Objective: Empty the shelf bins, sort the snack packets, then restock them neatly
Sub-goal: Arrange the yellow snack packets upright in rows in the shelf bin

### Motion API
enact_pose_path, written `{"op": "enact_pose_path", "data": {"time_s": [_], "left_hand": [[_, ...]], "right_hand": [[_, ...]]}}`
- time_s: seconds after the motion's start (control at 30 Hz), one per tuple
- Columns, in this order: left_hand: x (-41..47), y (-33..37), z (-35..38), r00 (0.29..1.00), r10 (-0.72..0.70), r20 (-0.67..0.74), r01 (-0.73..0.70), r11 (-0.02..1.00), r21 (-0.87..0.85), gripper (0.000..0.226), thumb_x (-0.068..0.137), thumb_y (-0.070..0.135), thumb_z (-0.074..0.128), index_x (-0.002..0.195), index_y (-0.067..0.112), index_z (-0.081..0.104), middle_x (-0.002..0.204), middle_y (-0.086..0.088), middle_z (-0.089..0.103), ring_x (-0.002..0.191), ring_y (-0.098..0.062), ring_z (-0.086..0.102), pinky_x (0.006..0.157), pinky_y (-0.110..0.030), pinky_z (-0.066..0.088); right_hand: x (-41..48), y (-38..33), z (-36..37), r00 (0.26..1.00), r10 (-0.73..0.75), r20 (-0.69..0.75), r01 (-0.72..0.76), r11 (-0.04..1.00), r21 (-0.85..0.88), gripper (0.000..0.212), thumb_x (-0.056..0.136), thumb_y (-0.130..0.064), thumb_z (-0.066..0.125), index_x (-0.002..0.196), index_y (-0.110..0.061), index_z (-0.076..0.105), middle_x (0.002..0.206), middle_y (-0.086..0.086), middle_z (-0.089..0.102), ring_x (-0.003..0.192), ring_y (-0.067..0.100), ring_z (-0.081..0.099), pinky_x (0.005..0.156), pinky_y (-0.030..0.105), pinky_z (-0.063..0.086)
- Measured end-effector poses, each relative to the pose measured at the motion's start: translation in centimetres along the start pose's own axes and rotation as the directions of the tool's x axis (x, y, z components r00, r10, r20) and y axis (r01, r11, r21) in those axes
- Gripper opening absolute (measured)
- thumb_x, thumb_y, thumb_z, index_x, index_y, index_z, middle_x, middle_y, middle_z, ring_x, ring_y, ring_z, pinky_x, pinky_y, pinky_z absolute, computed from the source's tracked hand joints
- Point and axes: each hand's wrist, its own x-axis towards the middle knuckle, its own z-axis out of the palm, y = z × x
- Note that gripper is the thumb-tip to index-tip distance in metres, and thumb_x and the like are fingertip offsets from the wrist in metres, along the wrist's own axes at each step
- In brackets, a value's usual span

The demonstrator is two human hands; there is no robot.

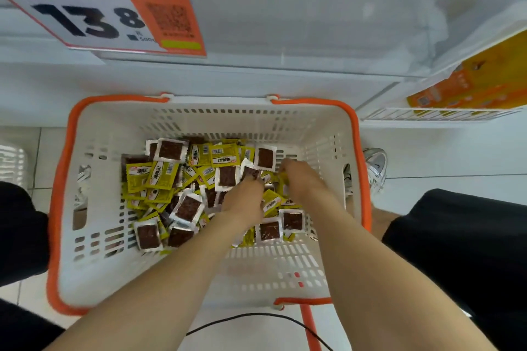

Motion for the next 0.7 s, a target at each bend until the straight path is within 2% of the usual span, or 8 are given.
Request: {"op": "enact_pose_path", "data": {"time_s": [0.1,0.17,0.23,0.3,0.4,0.5,0.6,0.7], "left_hand": [[0.3,-1.3,-1.0,0.988,-0.003,0.154,0.004,1.0,-0.005,0.024,0.099,0.02,0.063,0.118,0.011,0.051,0.125,-0.016,0.058,0.111,-0.038,0.062,0.08,-0.043,0.052],[0.3,-2.2,-1.2,0.968,0.029,0.25,-0.036,0.999,0.023,0.027,0.099,0.013,0.06,0.125,0.008,0.053,0.129,-0.016,0.057,0.115,-0.036,0.06,0.087,-0.045,0.054],[0.0,-2.2,-0.8,0.97,0.084,0.228,-0.096,0.994,0.044,0.035,0.096,0.002,0.059,0.13,0.008,0.057,0.13,-0.016,0.058,0.116,-0.035,0.06,0.092,-0.045,0.055],[-0.7,-1.3,-0.1,0.979,0.136,0.15,-0.148,0.986,0.073,0.033,0.09,-0.007,0.06,0.121,0.006,0.061,0.123,-0.016,0.057,0.112,-0.034,0.059,0.088,-0.044,0.054],[-1.4,-0.2,1.3,0.983,0.174,0.059,-0.178,0.981,0.071,0.043,0.085,-0.01,0.066,0.123,0.008,0.058,0.125,-0.015,0.052,0.115,-0.036,0.054,0.087,-0.045,0.051],[-1.5,0.0,2.4,0.983,0.182,0.033,-0.183,0.983,0.011,0.052,0.087,-0.007,0.069,0.131,0.011,0.051,0.128,-0.015,0.051,0.114,-0.037,0.055,0.082,-0.04,0.045],[-1.5,0.1,2.5,0.992,0.126,0.029,-0.124,0.99,-0.062,0.05,0.089,-0.007,0.069,0.132,0.007,0.048,0.127,-0.015,0.054,0.115,-0.036,0.058,0.083,-0.041,0.047],[-1.3,0.2,1.7,0.995,0.028,0.094,-0.015,0.99,-0.138,0.052,0.089,-0.001,0.072,0.132,0.004,0.042,0.119,-0.019,0.058,0.104,-0.036,0.061,0.068,-0.039,0.043]], "right_hand": [[0.2,-0.4,-1.3,0.999,-0.033,0.004,0.033,0.997,-0.066,0.051,0.088,0.011,0.056,0.134,-0.011,0.054,0.127,0.014,0.059,0.112,0.036,0.063,0.088,0.043,0.055],[0.1,-0.6,-1.8,0.995,-0.047,0.093,0.06,0.988,-0.141,0.054,0.086,0.013,0.057,0.135,-0.009,0.055,0.131,0.015,0.055,0.115,0.036,0.062,0.093,0.044,0.055],[-0.4,-0.6,-1.5,0.984,-0.03,0.174,0.071,0.969,-0.238,0.052,0.086,0.014,0.061,0.133,-0.008,0.056,0.131,0.014,0.053,0.116,0.036,0.062,0.091,0.041,0.054],[-1.1,-0.7,-0.5,0.983,-0.011,0.181,0.067,0.95,-0.305,0.046,0.09,0.015,0.058,0.132,-0.004,0.055,0.133,0.015,0.053,0.119,0.035,0.06,0.087,0.037,0.049],[-1.9,-0.7,1.3,0.992,0.001,0.124,0.038,0.951,-0.307,0.051,0.09,0.018,0.051,0.137,-0.001,0.053,0.145,0.018,0.038,0.134,0.039,0.043,0.103,0.046,0.045],[-2.8,-0.4,2.7,0.996,-0.019,0.091,0.043,0.96,-0.278,0.059,0.085,0.02,0.055,0.138,-0.004,0.05,0.148,0.018,0.028,0.139,0.043,0.032,0.105,0.048,0.043],[-3.1,-0.3,3.3,0.998,-0.022,0.062,0.036,0.971,-0.237,0.074,0.082,0.024,0.055,0.147,-0.009,0.04,0.152,0.017,0.029,0.139,0.045,0.036,0.103,0.049,0.044],[-2.6,-0.2,3.1,0.998,-0.003,0.07,0.015,0.986,-0.169,0.083,0.078,0.026,0.057,0.149,-0.013,0.038,0.153,0.016,0.028,0.135,0.046,0.042,0.101,0.051,0.049]]}}
